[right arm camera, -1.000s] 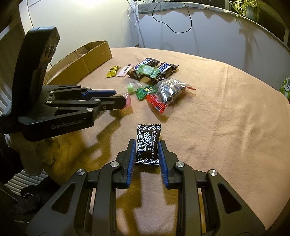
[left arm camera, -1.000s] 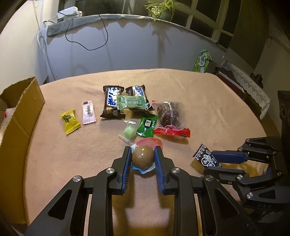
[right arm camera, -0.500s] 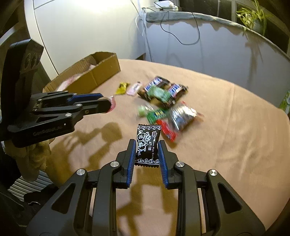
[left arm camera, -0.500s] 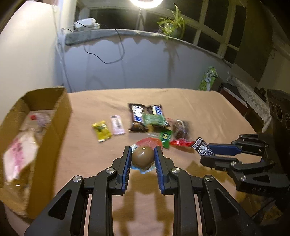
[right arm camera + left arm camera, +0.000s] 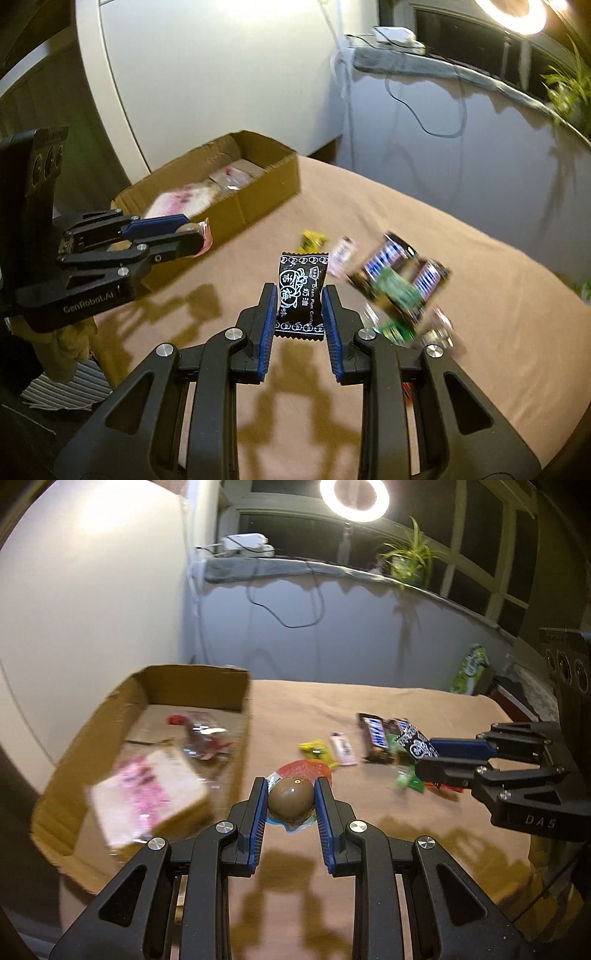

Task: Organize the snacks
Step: 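Carry the candy packet and egg into the box and open both tools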

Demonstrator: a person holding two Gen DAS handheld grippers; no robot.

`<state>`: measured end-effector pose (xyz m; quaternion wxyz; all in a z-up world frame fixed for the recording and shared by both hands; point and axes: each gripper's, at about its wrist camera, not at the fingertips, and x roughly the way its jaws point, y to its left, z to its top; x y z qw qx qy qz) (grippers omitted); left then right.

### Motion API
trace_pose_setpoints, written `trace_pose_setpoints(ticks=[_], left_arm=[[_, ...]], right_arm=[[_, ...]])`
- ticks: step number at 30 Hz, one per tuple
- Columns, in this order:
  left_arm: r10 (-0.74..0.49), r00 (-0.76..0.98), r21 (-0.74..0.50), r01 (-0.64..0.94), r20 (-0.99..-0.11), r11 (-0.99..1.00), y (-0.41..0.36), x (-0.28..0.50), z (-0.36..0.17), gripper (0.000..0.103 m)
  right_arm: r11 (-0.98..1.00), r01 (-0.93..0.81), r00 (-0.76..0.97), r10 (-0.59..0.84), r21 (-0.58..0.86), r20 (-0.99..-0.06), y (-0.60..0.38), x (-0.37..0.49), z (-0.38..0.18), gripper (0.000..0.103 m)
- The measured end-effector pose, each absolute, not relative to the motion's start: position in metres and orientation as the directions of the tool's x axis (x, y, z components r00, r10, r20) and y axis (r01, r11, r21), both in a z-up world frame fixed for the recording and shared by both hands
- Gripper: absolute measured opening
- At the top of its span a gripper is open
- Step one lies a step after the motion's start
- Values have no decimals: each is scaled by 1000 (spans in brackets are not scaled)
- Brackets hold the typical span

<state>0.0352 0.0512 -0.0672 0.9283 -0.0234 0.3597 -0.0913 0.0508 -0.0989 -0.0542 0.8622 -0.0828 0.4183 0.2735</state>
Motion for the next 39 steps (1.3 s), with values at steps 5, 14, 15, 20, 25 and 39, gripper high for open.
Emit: trace_pose_setpoints(ticks=[5,14,15,20,25,39], left_arm=[[-131,741,-91,94,-658,991,76,34,-66,24],[-61,761,-74,17,-646,997,109,37,-66,24],[-55,761,-73,10,-646,997,112,37,-66,24],[-37,761,-69,-10,-648,998,123,38,-68,24],[-29,761,-71,-23,-648,997,130,38,-70,24],[-8,765,-67,-45,-644,997,135,37,-69,30]], right_arm=[[803,-589,482,436,87,-760,-66,69,-51,26],[747,-658,445,490,97,-750,-13,101,-46,26],[741,-664,440,494,99,-750,-6,106,-46,26],[719,-686,415,511,110,-753,16,122,-50,26],[702,-703,391,513,112,-764,38,133,-57,26],[695,-706,369,527,138,-766,56,149,-63,26]])
